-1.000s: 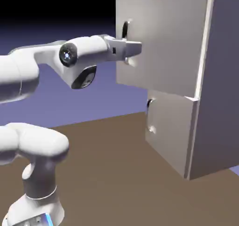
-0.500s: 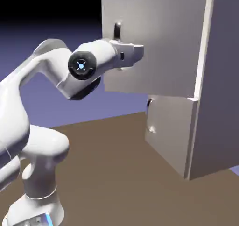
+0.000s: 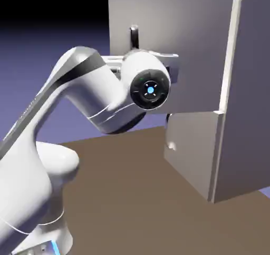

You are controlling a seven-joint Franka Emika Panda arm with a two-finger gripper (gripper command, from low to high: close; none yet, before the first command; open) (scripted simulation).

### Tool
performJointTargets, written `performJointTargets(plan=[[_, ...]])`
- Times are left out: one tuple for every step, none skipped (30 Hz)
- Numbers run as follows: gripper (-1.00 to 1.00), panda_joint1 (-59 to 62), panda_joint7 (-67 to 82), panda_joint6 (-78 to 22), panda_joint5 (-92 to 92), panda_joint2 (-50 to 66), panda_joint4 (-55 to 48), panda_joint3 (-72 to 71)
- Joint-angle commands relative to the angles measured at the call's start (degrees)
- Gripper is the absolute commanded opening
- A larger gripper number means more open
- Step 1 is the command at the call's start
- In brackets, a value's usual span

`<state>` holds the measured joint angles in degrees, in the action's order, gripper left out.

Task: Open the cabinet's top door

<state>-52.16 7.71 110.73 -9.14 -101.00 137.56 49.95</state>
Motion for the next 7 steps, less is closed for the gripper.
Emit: performJointTargets(plan=[[-1.0, -1.08, 0.1, -2.44, 0.07, 0.0, -1.99, 0.48], [-1.0, -2.25, 0.16, -4.93, 0.06, 0.0, -4.05, 0.91], [-1.0, -3.49, 0.17, -7.35, 0.07, 0.0, -6.12, 1.28], [-1.0, -4.78, 0.12, -9.7, 0.09, 0.0, -8.2, 1.59], [-1.0, -6.03, 0.08, -11.91, 0.05, 0.06, -10.21, 1.86], [-1.0, -6.55, 0.06, -12.82, 0.03, 0.1, -11.05, 1.97], [1.0, -6.55, 0.06, -12.82, 0.03, 0.1, -11.05, 1.97]])
